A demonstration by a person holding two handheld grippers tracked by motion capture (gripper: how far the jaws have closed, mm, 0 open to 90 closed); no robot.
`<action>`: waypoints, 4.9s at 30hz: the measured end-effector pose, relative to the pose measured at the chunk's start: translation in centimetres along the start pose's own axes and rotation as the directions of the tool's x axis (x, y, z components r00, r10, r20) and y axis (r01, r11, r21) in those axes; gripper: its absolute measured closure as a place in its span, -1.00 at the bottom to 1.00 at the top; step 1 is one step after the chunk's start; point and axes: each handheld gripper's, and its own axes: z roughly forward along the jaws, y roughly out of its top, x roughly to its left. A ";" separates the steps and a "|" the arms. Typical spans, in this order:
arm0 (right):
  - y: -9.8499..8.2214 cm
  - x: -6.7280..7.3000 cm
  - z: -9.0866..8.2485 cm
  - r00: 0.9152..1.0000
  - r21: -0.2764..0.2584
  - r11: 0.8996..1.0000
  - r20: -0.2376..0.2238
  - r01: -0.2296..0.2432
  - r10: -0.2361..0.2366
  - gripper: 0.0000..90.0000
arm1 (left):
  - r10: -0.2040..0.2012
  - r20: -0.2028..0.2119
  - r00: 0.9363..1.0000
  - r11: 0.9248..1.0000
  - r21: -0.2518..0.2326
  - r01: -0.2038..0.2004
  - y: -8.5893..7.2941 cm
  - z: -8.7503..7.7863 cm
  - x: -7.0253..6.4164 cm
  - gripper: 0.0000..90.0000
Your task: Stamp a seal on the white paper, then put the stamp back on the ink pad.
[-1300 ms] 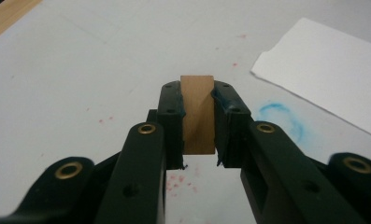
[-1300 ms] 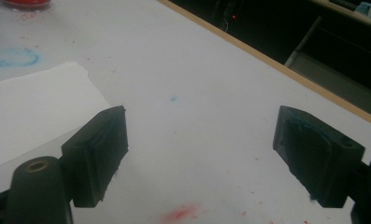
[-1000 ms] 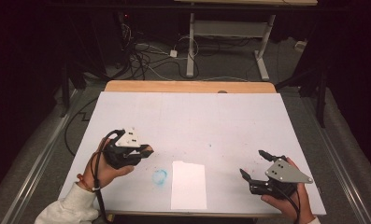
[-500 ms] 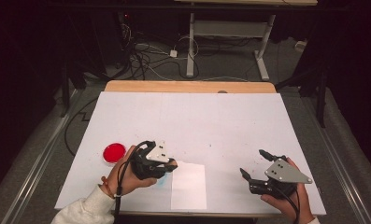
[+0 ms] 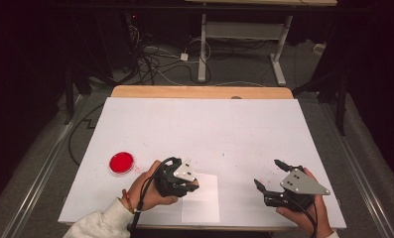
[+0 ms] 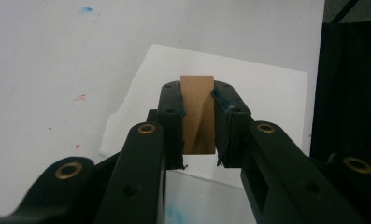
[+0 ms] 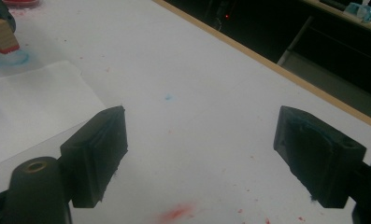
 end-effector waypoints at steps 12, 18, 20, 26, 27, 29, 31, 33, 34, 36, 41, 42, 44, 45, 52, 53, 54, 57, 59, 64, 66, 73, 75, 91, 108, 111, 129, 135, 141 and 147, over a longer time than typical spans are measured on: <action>-0.1 0.1 0.1 1.000 0.007 1.000 -0.004 0.006 -0.006 -0.60 | 0.017 0.036 0.999 0.997 0.069 -0.019 0.2 2.8 -0.2 0.64; -0.1 0.2 0.1 1.000 0.010 1.000 -0.003 0.010 -0.010 -0.60 | 0.010 0.054 0.998 0.996 0.084 -0.014 0.0 4.0 -0.1 0.64; -0.1 0.2 0.1 1.000 0.009 1.000 -0.004 0.009 -0.009 -0.60 | 0.005 0.061 0.998 0.996 0.089 -0.010 -0.1 4.3 0.0 0.64; -0.1 0.2 0.1 1.000 0.011 1.000 -0.001 0.014 -0.014 -0.60 | -0.006 0.076 0.997 0.994 0.108 -0.002 -0.1 4.9 0.1 0.64; -0.1 0.2 0.1 1.000 0.011 1.000 -0.001 0.014 -0.014 -0.60 | -0.013 0.078 0.997 0.994 0.110 0.005 -0.1 4.9 0.2 0.64; -0.1 0.2 0.1 1.000 0.014 1.000 -0.002 0.013 -0.013 -0.60 | -0.019 0.083 0.996 0.993 0.115 0.009 -0.1 5.0 0.2 0.64; -0.1 0.1 0.1 1.000 0.012 1.000 -0.001 0.014 -0.014 -0.60 | -0.030 0.092 0.995 0.994 0.110 0.020 -0.2 5.0 0.4 0.64; -0.1 0.1 0.1 1.000 0.013 1.000 0.001 0.013 -0.013 -0.60 | -0.027 0.086 0.996 0.993 0.114 0.017 -0.1 5.1 0.3 0.64; -0.1 0.1 0.1 1.000 0.013 1.000 0.002 0.012 -0.012 -0.60 | -0.027 0.079 0.996 0.993 0.118 0.017 -0.1 5.1 0.2 0.64; -0.1 0.1 0.1 1.000 0.013 1.000 0.000 0.009 -0.009 -0.60 | -0.026 0.077 0.997 0.992 0.122 0.017 0.0 5.1 0.2 0.64; 0.0 0.3 0.2 1.000 0.015 1.000 -0.008 0.010 -0.010 -0.60 | -0.036 0.087 0.996 0.993 0.119 0.025 -0.1 5.1 0.3 0.64; 0.0 0.3 0.2 1.000 0.016 1.000 -0.006 0.011 -0.011 -0.60 | -0.037 0.088 0.995 0.993 0.118 0.026 -0.1 5.1 0.4 0.64; 0.1 0.2 0.2 1.000 0.014 1.000 -0.008 0.010 -0.010 -0.60 | -0.040 0.094 0.995 0.993 0.115 0.029 -0.1 5.1 0.4 0.64; 0.1 0.2 0.2 1.000 0.013 1.000 -0.008 0.009 -0.009 -0.60 | -0.042 0.097 0.994 0.993 0.114 0.031 -0.2 5.1 0.5 0.64; 0.0 0.1 0.2 1.000 0.012 1.000 -0.006 0.007 -0.007 -0.60 | -0.040 0.094 0.995 0.993 0.114 0.029 -0.2 5.1 0.4 0.64; 0.0 0.0 0.2 1.000 0.012 1.000 -0.006 0.006 -0.006 -0.60 | -0.040 0.093 0.995 0.993 0.114 0.029 -0.2 5.1 0.4 0.64; 0.0 0.0 0.3 1.000 0.011 1.000 -0.007 0.006 -0.006 -0.60 | -0.038 0.092 0.995 0.993 0.114 0.028 -0.2 5.1 0.4 0.64; 0.1 0.0 0.4 1.000 0.013 1.000 -0.008 0.008 -0.008 -0.59 | -0.038 0.088 0.995 0.993 0.112 0.028 -0.2 5.2 0.3 0.64; 0.1 0.0 0.4 1.000 0.012 1.000 -0.010 0.010 -0.010 -0.59 | -0.037 0.087 0.996 0.994 0.110 0.027 -0.2 5.2 0.3 0.64; 0.2 0.0 0.5 1.000 0.010 1.000 -0.013 0.009 -0.009 -0.59 | -0.038 0.087 0.995 0.994 0.106 0.029 -0.3 5.2 0.3 0.64; 0.2 -0.1 0.6 1.000 0.011 1.000 -0.015 0.010 -0.010 -0.59 | -0.037 0.086 0.996 0.994 0.108 0.028 -0.2 5.2 0.3 0.64; 0.1 -0.2 0.6 1.000 0.016 1.000 -0.017 0.007 -0.007 -0.59 | -0.034 0.085 0.996 0.994 0.108 0.024 -0.3 5.2 0.3 0.64; 0.1 -0.2 0.6 1.000 0.018 1.000 -0.015 0.010 -0.010 -0.59 | -0.033 0.082 0.996 0.994 0.108 0.024 -0.3 5.2 0.2 0.64; 0.2 -0.1 0.7 1.000 0.026 1.000 -0.020 0.006 -0.006 -0.58 | -0.034 0.078 0.996 0.995 0.100 0.027 -0.4 5.2 0.2 0.64; 0.3 -0.2 0.7 1.000 0.020 1.000 -0.027 0.004 -0.003 -0.59 | -0.033 0.033 0.999 0.999 0.017 0.033 0.1 2.4 -0.3 0.64; 0.1 -0.1 0.6 0.999 0.023 1.000 -0.034 0.006 -0.006 -0.59 | -0.033 0.015 0.999 0.999 0.002 0.033 0.2 1.6 -0.1 0.64; 0.2 0.0 0.2 0.999 0.015 1.000 -0.034 0.015 -0.014 -0.58 | -0.068 -0.027 0.997 0.997 -0.024 0.068 -0.6 0.0 0.8 0.64; 0.1 0.1 0.2 0.999 0.018 1.000 -0.036 0.020 -0.019 -0.58 | -0.077 -0.046 0.996 0.997 -0.023 0.076 -1.1 -0.7 1.3 0.64; 0.1 0.0 0.1 0.999 0.015 1.000 -0.031 0.016 -0.015 -0.59 | -0.123 -0.081 0.989 0.992 -0.042 0.120 -2.4 -2.1 2.4 0.64; 0.1 0.0 0.1 0.999 0.015 1.000 -0.029 0.017 -0.017 -0.59 | -0.177 -0.122 0.977 0.984 -0.052 0.172 -4.0 -3.3 3.7 0.64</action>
